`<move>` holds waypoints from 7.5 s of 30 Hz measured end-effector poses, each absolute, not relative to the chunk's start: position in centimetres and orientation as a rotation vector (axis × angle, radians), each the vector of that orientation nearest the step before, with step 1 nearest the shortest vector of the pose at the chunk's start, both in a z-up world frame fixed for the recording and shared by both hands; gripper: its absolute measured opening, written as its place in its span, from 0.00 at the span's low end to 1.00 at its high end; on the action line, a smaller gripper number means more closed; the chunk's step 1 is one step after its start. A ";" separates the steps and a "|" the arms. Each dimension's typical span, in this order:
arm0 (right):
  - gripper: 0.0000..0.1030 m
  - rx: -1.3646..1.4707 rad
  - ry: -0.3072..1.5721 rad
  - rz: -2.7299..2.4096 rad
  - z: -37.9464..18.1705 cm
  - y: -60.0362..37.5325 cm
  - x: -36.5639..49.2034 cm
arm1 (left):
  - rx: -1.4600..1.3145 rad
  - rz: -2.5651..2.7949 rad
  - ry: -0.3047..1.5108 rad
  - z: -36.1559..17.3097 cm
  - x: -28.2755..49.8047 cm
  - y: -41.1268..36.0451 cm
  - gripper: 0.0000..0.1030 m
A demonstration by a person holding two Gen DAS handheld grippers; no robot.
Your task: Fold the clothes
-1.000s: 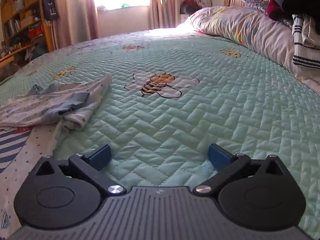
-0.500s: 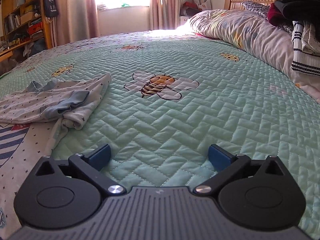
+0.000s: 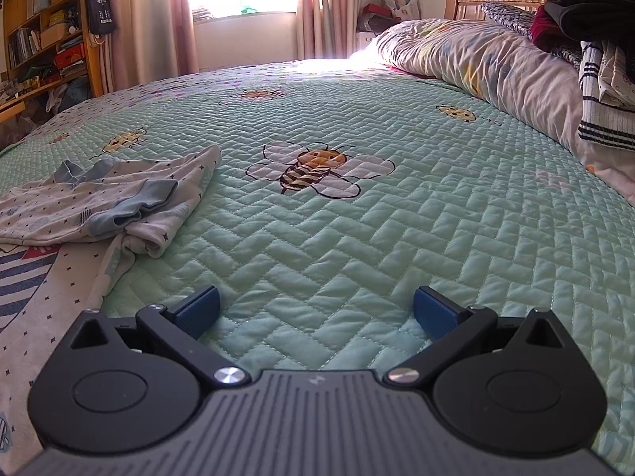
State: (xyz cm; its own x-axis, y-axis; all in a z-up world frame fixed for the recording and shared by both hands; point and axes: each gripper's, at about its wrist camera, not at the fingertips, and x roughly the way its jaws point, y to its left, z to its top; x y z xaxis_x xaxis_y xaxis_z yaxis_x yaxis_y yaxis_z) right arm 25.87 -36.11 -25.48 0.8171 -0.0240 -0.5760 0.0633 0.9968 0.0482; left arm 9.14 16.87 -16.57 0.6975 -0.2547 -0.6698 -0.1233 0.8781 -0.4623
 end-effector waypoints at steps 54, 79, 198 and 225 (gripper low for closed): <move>1.00 0.085 0.618 -0.031 -25.2 -36.4 26.0 | -0.466 -0.076 0.921 -19.8 11.7 17.5 0.80; 1.00 0.990 0.956 0.590 -26.0 -39.8 11.9 | -0.970 -0.498 1.129 -25.3 15.5 21.5 0.87; 0.32 1.486 0.665 0.248 -27.1 -39.7 37.8 | -1.044 -0.202 0.848 -22.3 45.6 22.8 0.19; 0.34 0.994 0.956 0.479 -25.2 -23.0 40.4 | -0.750 -0.395 0.611 -22.9 29.0 19.6 0.27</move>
